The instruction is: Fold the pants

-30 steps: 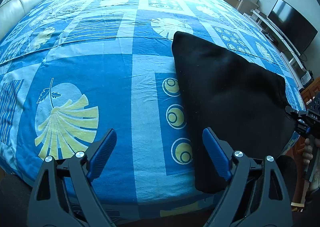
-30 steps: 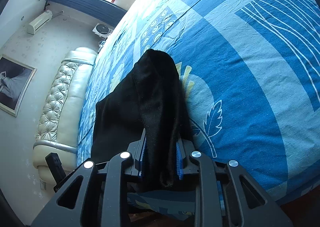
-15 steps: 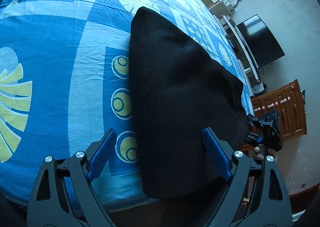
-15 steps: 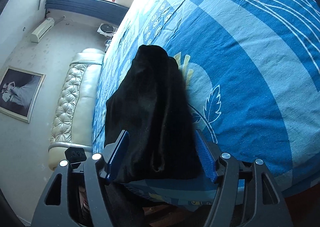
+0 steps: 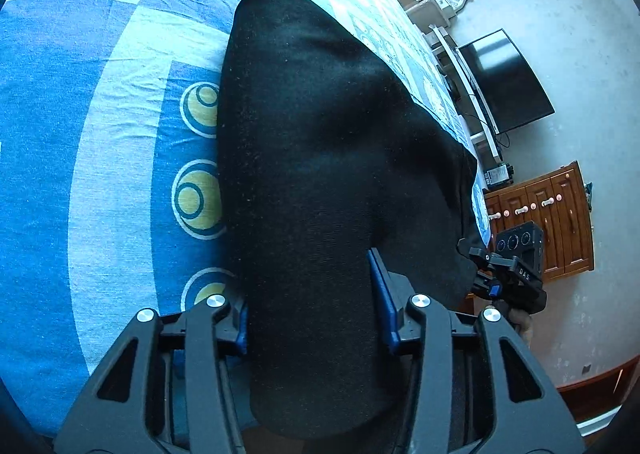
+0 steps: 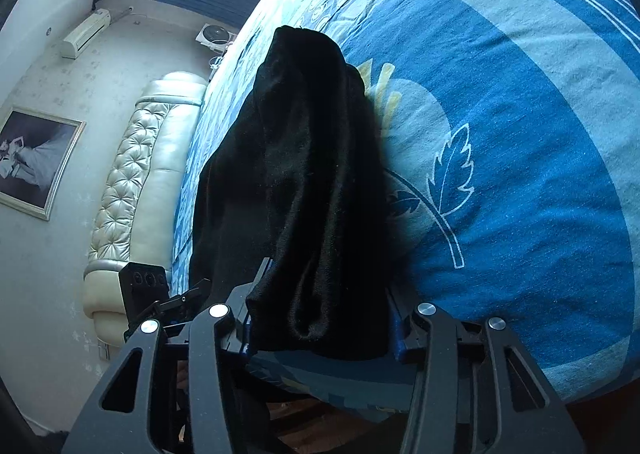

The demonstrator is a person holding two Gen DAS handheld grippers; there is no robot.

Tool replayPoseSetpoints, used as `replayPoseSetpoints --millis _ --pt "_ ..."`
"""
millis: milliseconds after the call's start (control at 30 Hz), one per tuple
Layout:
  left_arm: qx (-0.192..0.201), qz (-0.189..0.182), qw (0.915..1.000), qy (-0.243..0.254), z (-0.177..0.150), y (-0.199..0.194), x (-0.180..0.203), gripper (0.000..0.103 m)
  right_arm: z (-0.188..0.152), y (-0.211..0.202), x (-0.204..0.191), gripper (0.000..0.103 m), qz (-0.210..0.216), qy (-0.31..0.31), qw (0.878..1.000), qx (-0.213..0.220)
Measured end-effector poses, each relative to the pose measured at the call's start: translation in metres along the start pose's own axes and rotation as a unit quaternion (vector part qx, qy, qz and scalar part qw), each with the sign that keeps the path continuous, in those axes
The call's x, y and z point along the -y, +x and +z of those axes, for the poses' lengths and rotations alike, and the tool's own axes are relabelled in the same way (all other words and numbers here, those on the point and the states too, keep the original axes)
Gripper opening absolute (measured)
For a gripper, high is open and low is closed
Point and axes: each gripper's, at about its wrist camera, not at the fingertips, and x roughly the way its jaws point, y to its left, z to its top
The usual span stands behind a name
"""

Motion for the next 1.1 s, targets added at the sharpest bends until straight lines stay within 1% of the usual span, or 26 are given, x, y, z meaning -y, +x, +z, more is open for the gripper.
replayPoseSetpoints --millis 100,167,300,400,600,733,833,1100 --pt "0.004 0.013 0.9998 0.017 0.001 -0.005 0.007 0.038 0.0 0.005 -0.011 0.044 -0.002 -0.005 1.0 0.006" --pt "0.005 0.018 0.9996 0.021 0.002 -0.009 0.008 0.037 0.0 0.009 -0.018 0.044 -0.004 -0.013 1.0 0.006" --pt "0.011 0.031 0.9993 0.02 0.003 -0.024 -0.001 0.036 -0.002 0.025 -0.033 0.044 0.006 -0.025 1.0 -0.005" --pt "0.019 0.045 0.9986 0.021 0.003 -0.042 -0.013 0.037 -0.006 0.046 -0.042 0.044 0.015 -0.035 0.999 -0.023" --pt "0.038 0.059 0.9975 -0.006 -0.006 -0.085 -0.053 0.037 -0.016 0.093 -0.076 0.044 0.033 -0.063 0.995 -0.066" --pt "0.054 0.058 0.9966 -0.024 -0.013 -0.107 -0.075 0.037 -0.026 0.117 -0.093 0.044 0.038 -0.078 0.993 -0.085" --pt "0.061 0.057 0.9961 -0.029 -0.017 -0.117 -0.084 0.037 -0.029 0.127 -0.103 0.044 0.039 -0.085 0.991 -0.093" --pt "0.065 0.047 0.9963 -0.03 -0.025 -0.12 -0.086 0.038 -0.034 0.127 -0.099 0.044 0.039 -0.079 0.992 -0.091"
